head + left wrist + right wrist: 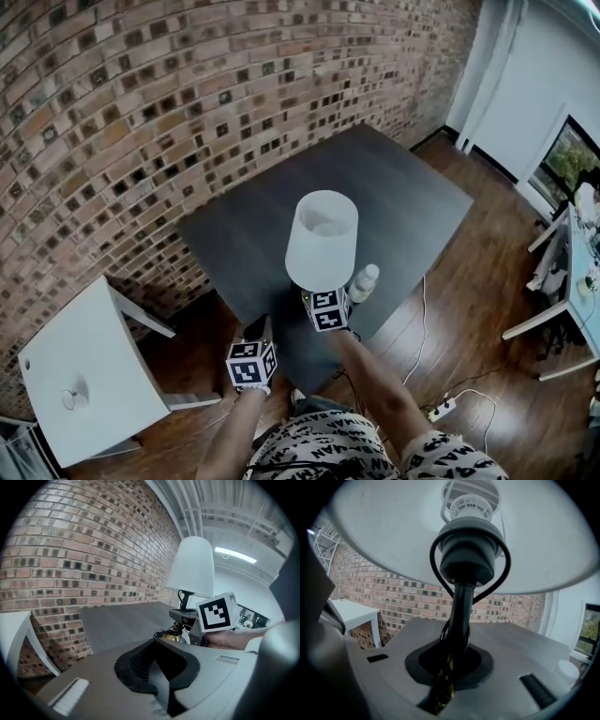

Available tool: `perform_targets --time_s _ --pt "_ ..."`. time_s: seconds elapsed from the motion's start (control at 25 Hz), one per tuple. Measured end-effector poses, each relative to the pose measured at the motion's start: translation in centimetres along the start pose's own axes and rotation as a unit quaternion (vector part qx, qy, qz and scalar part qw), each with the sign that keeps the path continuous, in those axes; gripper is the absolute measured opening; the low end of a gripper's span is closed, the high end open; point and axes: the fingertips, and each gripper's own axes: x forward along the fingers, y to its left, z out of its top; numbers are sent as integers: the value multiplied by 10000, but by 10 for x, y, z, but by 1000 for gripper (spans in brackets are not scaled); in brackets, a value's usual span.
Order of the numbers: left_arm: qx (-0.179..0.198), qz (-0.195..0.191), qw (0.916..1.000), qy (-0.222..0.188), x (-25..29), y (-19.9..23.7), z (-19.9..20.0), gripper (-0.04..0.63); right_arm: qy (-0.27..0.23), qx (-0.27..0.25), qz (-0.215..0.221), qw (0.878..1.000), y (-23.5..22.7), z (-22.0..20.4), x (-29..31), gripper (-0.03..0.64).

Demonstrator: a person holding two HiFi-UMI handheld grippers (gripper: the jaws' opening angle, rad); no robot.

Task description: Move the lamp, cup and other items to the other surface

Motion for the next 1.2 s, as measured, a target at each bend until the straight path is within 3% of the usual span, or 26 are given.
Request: perform_targets --time_s 0.36,1.2 --pt "-110 180 9996 179 15 13 -12 0 34 34 -221 9997 -14 -30 25 44" --pt "-228 273 9989 301 3 35 -26 0 4 193 -440 9988 -15 -57 25 58"
